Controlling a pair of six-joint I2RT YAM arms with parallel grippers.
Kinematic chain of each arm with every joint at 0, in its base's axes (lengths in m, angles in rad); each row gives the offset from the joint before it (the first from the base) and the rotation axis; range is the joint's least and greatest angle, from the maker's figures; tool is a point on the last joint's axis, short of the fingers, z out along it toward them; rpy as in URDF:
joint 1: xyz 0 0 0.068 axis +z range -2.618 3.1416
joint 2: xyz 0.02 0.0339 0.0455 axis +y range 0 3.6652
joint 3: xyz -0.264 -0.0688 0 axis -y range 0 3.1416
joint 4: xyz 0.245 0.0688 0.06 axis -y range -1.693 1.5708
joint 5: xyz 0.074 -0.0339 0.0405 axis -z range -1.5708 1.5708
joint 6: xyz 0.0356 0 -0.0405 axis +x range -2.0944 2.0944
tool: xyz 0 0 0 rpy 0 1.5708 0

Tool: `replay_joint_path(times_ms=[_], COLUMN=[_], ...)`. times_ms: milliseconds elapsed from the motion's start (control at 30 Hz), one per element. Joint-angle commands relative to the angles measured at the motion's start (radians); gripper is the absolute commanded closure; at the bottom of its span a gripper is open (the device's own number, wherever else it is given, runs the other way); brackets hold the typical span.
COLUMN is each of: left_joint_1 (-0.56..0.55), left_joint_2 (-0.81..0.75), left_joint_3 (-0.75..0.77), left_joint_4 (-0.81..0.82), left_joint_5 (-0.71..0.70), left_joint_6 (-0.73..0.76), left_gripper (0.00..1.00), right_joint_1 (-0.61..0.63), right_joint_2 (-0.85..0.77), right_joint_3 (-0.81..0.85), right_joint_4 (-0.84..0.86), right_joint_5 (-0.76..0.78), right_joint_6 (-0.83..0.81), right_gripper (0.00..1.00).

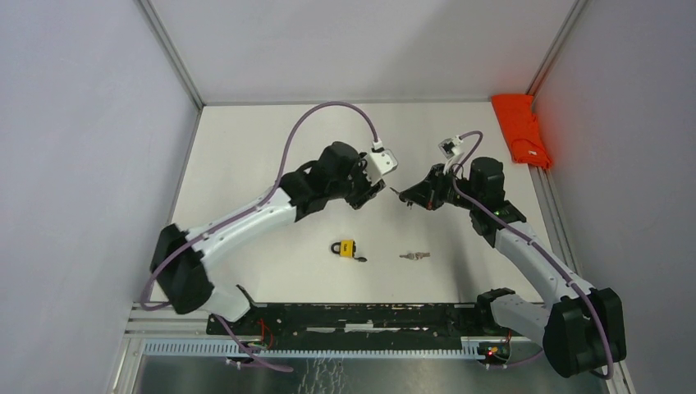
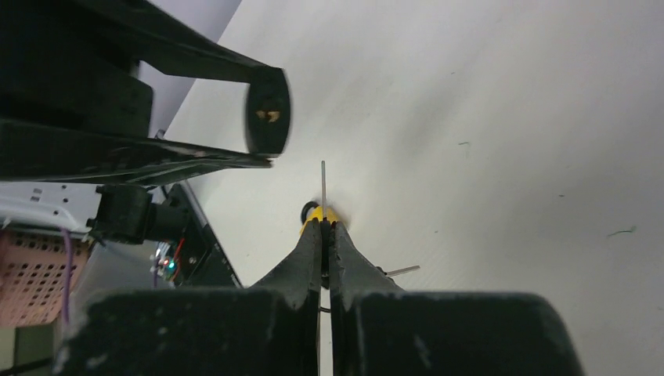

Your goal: Unlock with the key

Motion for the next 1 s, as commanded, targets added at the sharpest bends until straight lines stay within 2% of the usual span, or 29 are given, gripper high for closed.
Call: replay_joint_path(times_ms=[0,67,200,300,367,433,600,733,967], left_joint_1=[-0.033,-0.050,-0.060,-0.164,-0.225,-0.238,-0.295,-0.351,-0.412], left_joint_2=[-0.128,-0.158,-0.209,-0.322,-0.392,-0.433,-0.515,-0.527,-0.514], left_joint_3=[-0.053,-0.041,0.008,-0.112,-0.158,-0.183,-0.217,-0.210,-0.199], left_joint_4=[0.030,-0.029,-0.181,-0.139,-0.149,-0.189,-0.259,-0.340,-0.384], left_joint_5=[0.015,-0.005,0.051,0.047,-0.034,-0.089,-0.061,-0.144,-0.177], left_joint_6=[0.095,0.110,0.089,0.112,0.127,0.126,0.133,0.175,0.183], left_gripper=[0.98,0.98,0.98,0.98,0.98,0.98,0.98,0.98,0.98], right_joint_1=[-0.002,-0.002,-0.002,0.034,0.050,0.070,0.132,0.206,0.296], right_joint_2=[-0.026,-0.056,-0.112,-0.136,-0.148,-0.152,-0.141,-0.125,-0.086], right_joint_3=[0.042,0.058,0.123,0.145,0.149,0.148,0.092,0.132,0.182], right_joint_4=[-0.031,-0.069,-0.233,-0.302,-0.351,-0.407,-0.371,-0.399,-0.372], right_joint_5=[-0.127,-0.140,-0.157,-0.161,-0.156,-0.152,-0.198,-0.198,-0.234], right_joint_6=[0.021,0.015,-0.052,-0.079,-0.108,-0.144,-0.104,-0.119,-0.074], right_gripper=[1.00,1.00,1.00,1.00,1.00,1.00,1.00,1.00,1.00])
